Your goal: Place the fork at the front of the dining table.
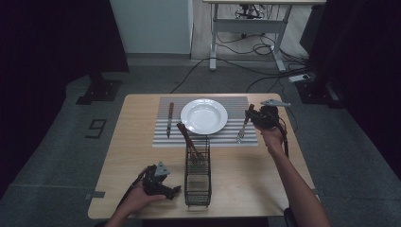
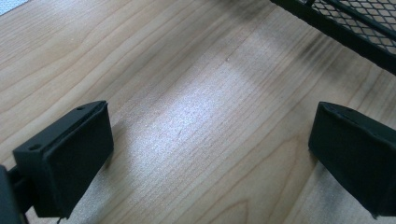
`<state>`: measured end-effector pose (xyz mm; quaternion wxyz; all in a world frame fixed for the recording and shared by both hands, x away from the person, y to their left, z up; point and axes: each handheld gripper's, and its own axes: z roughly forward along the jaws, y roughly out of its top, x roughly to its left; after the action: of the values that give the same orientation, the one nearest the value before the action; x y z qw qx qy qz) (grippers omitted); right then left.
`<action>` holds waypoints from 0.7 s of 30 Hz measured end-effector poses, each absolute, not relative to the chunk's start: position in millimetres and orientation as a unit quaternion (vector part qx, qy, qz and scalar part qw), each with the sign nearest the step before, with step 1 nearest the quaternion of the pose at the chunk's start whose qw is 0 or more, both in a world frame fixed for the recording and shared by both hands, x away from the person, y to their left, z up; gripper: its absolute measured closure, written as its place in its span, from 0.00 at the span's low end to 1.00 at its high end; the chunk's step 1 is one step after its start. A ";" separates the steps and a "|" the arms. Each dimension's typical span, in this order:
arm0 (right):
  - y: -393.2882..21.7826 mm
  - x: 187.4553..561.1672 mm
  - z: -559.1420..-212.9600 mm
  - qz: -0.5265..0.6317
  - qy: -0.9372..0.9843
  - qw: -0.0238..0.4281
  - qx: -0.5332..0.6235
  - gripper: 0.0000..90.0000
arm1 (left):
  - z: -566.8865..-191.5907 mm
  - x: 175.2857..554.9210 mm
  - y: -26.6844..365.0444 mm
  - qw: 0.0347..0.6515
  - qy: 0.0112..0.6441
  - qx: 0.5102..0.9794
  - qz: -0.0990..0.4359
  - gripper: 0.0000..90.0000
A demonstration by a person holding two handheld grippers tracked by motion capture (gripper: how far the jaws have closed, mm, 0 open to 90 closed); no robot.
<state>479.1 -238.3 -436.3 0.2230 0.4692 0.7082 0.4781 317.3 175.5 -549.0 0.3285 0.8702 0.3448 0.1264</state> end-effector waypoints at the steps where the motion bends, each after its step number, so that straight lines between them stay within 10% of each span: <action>1: -237.8 479.5 -436.8 0.478 0.709 0.223 0.469 0.85 | -549.0 317.3 175.5 0.328 0.345 0.870 0.126 0.00; 21: -218.9 506.6 -443.6 0.472 0.708 0.234 0.471 0.85 | -548.9 317.5 175.6 0.329 0.344 0.871 0.126 0.00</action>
<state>506.6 -218.9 -443.6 0.2343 0.4709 0.7077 0.4717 317.5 175.6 -548.9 0.3285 0.8705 0.3441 0.1260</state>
